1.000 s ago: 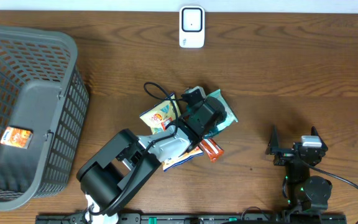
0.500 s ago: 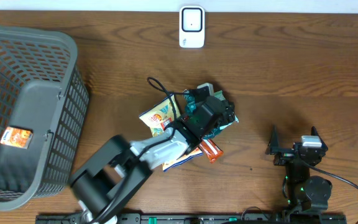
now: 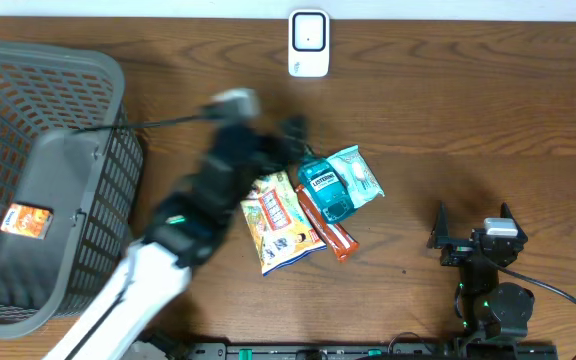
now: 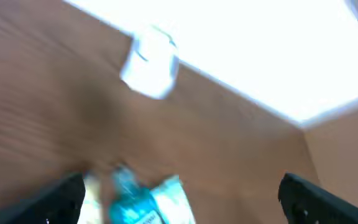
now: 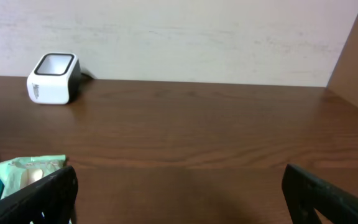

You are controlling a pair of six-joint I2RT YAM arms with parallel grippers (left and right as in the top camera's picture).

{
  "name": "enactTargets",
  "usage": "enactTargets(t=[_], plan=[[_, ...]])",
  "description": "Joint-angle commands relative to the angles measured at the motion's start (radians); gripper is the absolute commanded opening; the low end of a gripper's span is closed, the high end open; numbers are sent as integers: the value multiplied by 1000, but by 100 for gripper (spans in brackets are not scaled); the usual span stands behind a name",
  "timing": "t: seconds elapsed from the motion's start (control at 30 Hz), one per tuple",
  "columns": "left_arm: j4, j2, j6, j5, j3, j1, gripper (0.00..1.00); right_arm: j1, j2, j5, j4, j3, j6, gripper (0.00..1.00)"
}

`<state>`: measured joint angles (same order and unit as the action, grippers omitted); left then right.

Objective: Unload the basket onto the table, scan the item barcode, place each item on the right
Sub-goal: 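Open the left gripper to drop the wipes pack beside the bottle, then reach the left gripper into the basket and grasp the orange Kleenex pack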

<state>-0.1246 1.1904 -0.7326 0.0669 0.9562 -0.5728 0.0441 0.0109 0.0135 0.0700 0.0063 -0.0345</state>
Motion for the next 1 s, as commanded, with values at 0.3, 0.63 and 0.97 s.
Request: enactTargets(t=[0.3,0.63,0.97], plan=[[-332,-353,109,83,103,582,98,-8,-5,-5,3,-1,-8,99],[-549,-278,-8,102,103,1009,98,-8,-5,-5,3,-1,-8,99],[-665,-32,-6,92,73,1226,100,-8,-5,-5,3,-1,-8,99]])
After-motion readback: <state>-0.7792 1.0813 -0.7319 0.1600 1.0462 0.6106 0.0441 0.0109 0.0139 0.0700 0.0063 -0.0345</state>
